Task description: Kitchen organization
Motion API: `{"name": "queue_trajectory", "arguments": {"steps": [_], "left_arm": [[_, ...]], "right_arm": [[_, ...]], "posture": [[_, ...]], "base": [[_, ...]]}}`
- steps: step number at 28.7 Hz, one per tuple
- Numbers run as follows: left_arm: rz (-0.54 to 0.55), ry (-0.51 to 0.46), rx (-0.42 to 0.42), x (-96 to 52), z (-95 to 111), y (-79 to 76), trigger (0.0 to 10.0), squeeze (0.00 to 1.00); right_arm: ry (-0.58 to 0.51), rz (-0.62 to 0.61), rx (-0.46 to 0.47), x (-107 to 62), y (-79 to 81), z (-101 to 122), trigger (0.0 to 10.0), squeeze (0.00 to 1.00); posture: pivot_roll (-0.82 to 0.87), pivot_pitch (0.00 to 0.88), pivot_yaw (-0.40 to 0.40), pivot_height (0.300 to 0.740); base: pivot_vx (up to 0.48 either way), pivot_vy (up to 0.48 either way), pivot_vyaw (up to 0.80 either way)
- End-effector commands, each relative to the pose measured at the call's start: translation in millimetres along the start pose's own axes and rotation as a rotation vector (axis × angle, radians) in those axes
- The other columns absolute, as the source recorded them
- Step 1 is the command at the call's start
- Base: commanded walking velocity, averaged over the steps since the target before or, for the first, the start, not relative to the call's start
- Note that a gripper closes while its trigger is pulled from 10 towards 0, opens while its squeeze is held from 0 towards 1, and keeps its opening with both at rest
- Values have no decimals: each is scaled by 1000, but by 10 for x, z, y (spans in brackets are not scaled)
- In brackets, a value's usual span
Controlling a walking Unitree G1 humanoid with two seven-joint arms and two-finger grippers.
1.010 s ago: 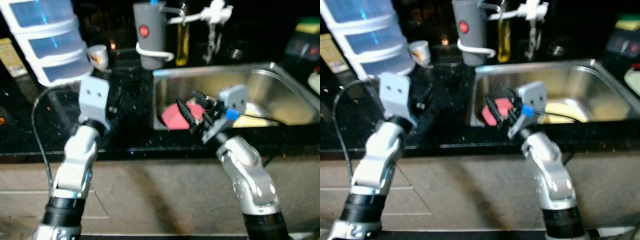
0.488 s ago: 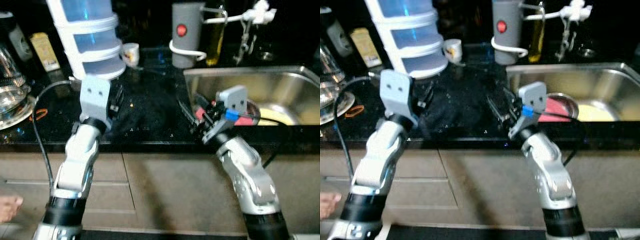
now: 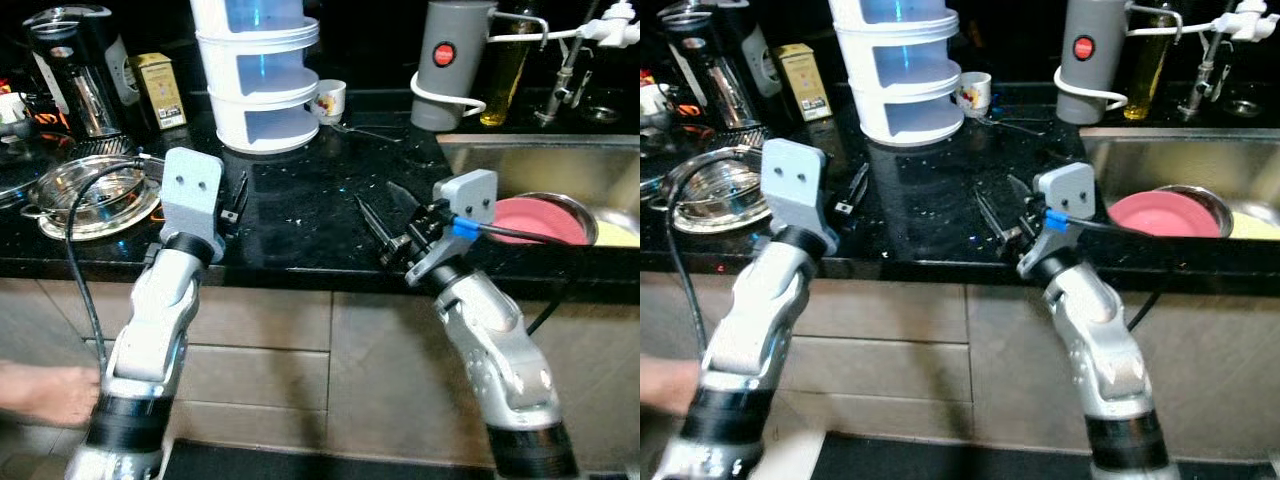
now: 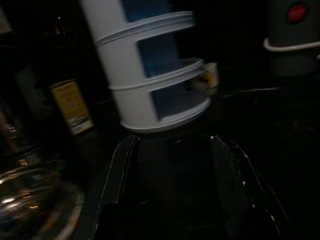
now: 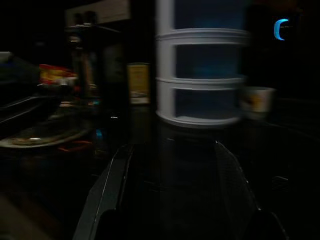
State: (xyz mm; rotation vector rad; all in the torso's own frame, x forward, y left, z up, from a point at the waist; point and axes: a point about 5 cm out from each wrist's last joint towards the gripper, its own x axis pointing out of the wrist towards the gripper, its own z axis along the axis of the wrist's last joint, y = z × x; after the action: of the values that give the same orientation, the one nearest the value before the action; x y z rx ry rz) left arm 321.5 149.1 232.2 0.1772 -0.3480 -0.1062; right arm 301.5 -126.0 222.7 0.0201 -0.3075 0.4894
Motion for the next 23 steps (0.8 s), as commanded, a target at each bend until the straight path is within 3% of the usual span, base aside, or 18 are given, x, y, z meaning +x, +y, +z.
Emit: {"name": "queue_trajectory", "arguments": {"steps": [1,5,16,21,23], "left_arm": [[3,6,9,-16,-6,8,10000,0],[3,7,2,-16,-6,6,10000,0],[-13,8,-31,-44,-6,-16,10000,0],[-12,13,-41,-47,-14,-15,10000,0],[8,8,-46,-43,-10,9,10000,0]], "right_arm": [[3,-5,-9,1,-16,8,10000,0],[4,-4,-10,5,-18,8,10000,0],[3,-1,-8,4,-16,9,10000,0],[5,1,-7,5,-14,4,10000,0],[6,4,-8,6,-10,2,10000,0]], "posture": [[-94,0,29,740],[-94,0,28,740],[-96,0,26,740],[-96,0,26,740],[-96,0,27,740]], "base": [[0,326,0],[0,308,0],[0,0,0],[0,-480,0],[0,0,0]]}}
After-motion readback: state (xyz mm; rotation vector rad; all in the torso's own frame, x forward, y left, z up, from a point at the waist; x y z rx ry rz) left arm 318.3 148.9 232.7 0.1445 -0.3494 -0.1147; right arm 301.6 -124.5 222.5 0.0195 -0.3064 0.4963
